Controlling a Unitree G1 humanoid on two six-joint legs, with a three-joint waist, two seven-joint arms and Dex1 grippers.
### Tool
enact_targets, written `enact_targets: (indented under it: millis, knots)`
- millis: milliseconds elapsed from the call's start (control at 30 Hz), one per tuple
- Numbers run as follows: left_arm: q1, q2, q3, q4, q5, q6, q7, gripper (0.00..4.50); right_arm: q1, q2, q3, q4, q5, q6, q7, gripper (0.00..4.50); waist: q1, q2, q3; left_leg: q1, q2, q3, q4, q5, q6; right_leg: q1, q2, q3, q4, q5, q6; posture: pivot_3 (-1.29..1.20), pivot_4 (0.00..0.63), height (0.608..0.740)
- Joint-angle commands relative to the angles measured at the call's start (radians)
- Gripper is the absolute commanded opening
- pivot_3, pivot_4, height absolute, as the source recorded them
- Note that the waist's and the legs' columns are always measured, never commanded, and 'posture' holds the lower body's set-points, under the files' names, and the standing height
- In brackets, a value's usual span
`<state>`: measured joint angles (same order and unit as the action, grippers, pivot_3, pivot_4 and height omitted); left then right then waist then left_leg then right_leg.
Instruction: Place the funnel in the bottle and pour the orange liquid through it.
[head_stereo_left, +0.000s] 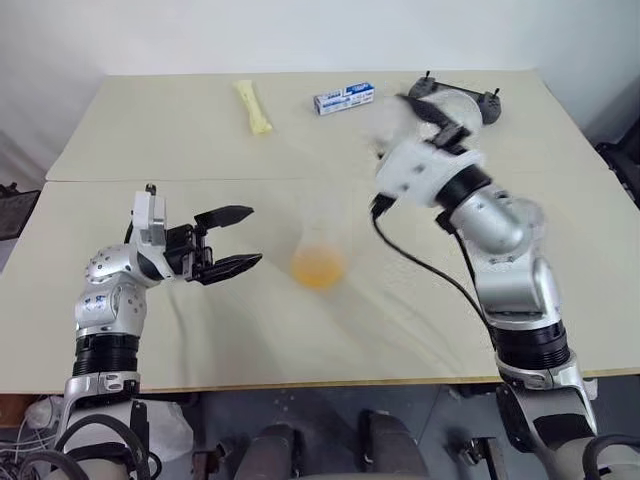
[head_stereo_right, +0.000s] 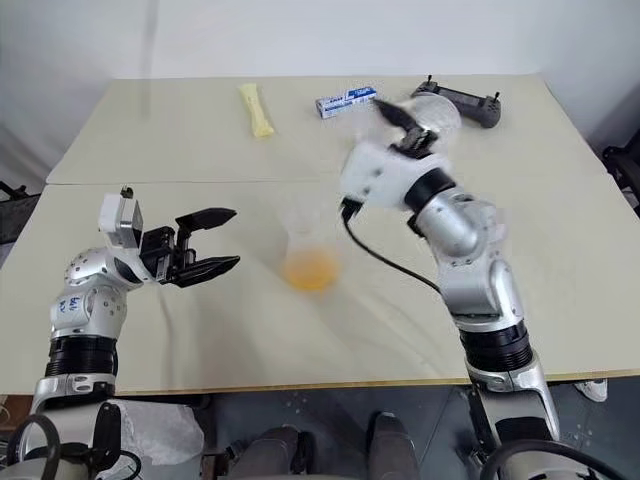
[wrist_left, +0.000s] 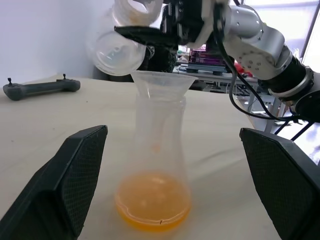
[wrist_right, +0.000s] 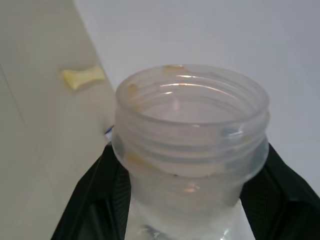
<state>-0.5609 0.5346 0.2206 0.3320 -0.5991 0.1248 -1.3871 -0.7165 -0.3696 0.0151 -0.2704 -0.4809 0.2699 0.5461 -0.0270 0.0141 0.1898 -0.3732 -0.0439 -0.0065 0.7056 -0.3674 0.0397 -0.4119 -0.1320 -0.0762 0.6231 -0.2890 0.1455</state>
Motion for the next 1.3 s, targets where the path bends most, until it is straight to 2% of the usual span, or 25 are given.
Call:
enact_targets:
  millis: [33,200,367,533,733,900,933,1233,1300]
  knots:
    - [-0.024,0.023,0.004,0.013,0.004,0.001,-0.005,4.5,-0.003,-0.012,-0.12,-0.02,0.124,0.169,0.034,2.48,0.0,0.0,0.0,0.0,0.0,0.0,0.0,0.0,0.0,0.0,0.0,0.0,0.0,0.0,0.0,0.0,0.15,0.74]
    - [-0.058,0.029,-0.005,0.048,0.019,-0.003,-0.006,4.5,-0.009,-0.006,-0.283,0.024,0.301,0.285,0.004,2.48,-0.001,0.0,0.0,0.0,-0.001,0.0,0.0,0.0,0.0,0.0,0.0,0.0,0.001,0.0,0.0,0.0,0.15,0.74]
    - [-0.093,0.043,-0.03,0.091,0.085,-0.003,0.05,4.5,0.032,0.02,-0.438,0.09,0.517,0.263,-0.017,2.48,-0.001,0.0,0.0,0.001,-0.001,0.0,-0.001,0.0,0.0,0.0,0.0,0.0,0.001,0.0,0.0,0.0,0.15,0.74]
    - [-0.114,0.048,-0.047,0.103,0.106,-0.001,0.046,4.5,0.082,0.022,-0.468,0.139,0.635,0.235,-0.029,2.48,-0.002,0.0,0.0,0.002,-0.001,0.002,-0.002,0.0,0.0,-0.001,-0.001,0.001,0.001,0.0,0.0,0.0,0.15,0.74]
    - [-0.109,0.065,-0.077,0.08,0.134,0.041,0.053,4.5,0.156,0.003,-0.421,0.148,0.676,0.18,-0.035,2.48,-0.002,0.0,0.0,0.002,-0.001,0.002,-0.003,0.0,0.0,-0.001,-0.001,0.001,0.002,0.0,0.0,0.0,0.15,0.74]
    - [-0.106,0.071,-0.075,0.063,0.127,0.086,0.079,4.5,0.186,-0.016,-0.41,0.131,0.722,0.176,-0.035,4.25,-0.001,0.0,0.0,0.002,-0.001,0.003,-0.003,0.0,0.0,-0.001,-0.001,0.002,0.002,0.0,0.0,0.0,0.15,0.74]
    - [-0.11,0.07,-0.072,0.067,0.13,0.087,0.091,4.5,0.188,-0.022,-0.409,0.132,0.725,0.173,-0.037,4.46,0.0,0.0,0.0,0.002,-0.001,0.002,-0.003,0.0,0.0,-0.001,-0.001,0.002,0.002,0.0,0.0,0.0,0.15,0.74]
    - [-0.097,0.097,-0.078,0.022,0.129,0.224,0.174,4.5,0.159,-0.099,-0.398,0.125,0.771,0.156,-0.027,4.46,0.0,0.0,0.0,0.002,-0.001,0.002,-0.003,0.0,0.0,-0.001,-0.001,0.002,0.001,0.0,0.0,0.0,0.15,0.74]
    - [-0.071,0.078,-0.047,-0.006,0.1,0.15,0.134,4.5,0.129,-0.121,-0.396,0.107,0.804,0.164,-0.012,4.46,-0.001,0.0,0.0,0.002,-0.001,0.003,-0.003,0.0,0.0,-0.001,-0.001,0.002,0.001,0.0,0.0,0.0,0.15,0.74]
